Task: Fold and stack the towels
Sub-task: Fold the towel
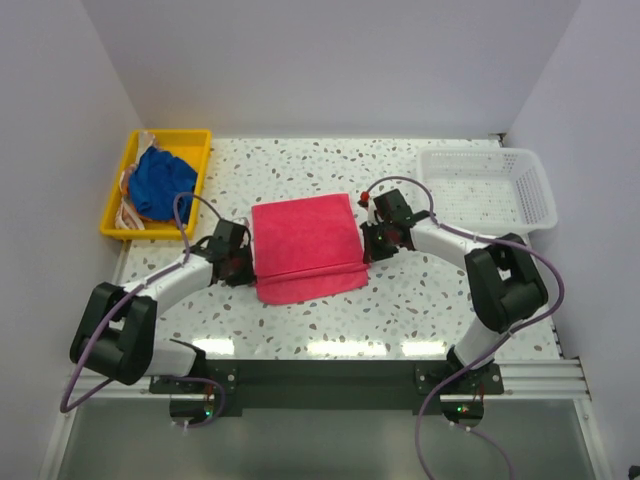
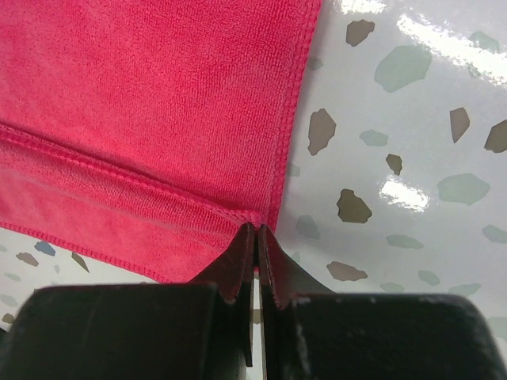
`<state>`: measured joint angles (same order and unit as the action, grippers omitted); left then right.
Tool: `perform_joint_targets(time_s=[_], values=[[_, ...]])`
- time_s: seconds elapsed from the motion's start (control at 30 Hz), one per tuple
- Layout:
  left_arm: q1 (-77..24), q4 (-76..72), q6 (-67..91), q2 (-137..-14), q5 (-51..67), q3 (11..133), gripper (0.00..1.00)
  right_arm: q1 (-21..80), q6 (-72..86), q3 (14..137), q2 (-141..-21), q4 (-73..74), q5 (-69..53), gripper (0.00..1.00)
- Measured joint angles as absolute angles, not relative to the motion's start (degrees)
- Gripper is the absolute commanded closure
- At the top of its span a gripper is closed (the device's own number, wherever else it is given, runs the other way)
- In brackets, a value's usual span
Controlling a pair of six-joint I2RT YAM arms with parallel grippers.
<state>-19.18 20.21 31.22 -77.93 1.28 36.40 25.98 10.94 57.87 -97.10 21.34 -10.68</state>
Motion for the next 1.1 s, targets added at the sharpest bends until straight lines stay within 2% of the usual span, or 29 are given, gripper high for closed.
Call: perform_joint_targets(time_s=[0.43, 0.67, 0.83, 1.1], values=[[-19.27, 23.75, 31.88, -76.36, -1.39, 41.23, 1.0, 25.98, 10.41, 60.05, -96.53, 23.18, -9.82, 1.0], [-19.55, 28.23, 31.92, -69.49, -3.81, 46.54, 1.0, 25.93, 10.17, 61.91, -88.44, 24.88, -8.75, 1.0], [-21.17, 28.8, 32.69, -68.66, -3.57, 43.38, 1.0, 25.93, 11.16, 59.29, -85.82, 23.57, -8.82, 1.0], [-22.28, 25.91, 35.86, -69.54, -0.01, 35.4, 1.0, 26.2, 12.86, 54.15, -90.67, 22.06, -10.33, 1.0]])
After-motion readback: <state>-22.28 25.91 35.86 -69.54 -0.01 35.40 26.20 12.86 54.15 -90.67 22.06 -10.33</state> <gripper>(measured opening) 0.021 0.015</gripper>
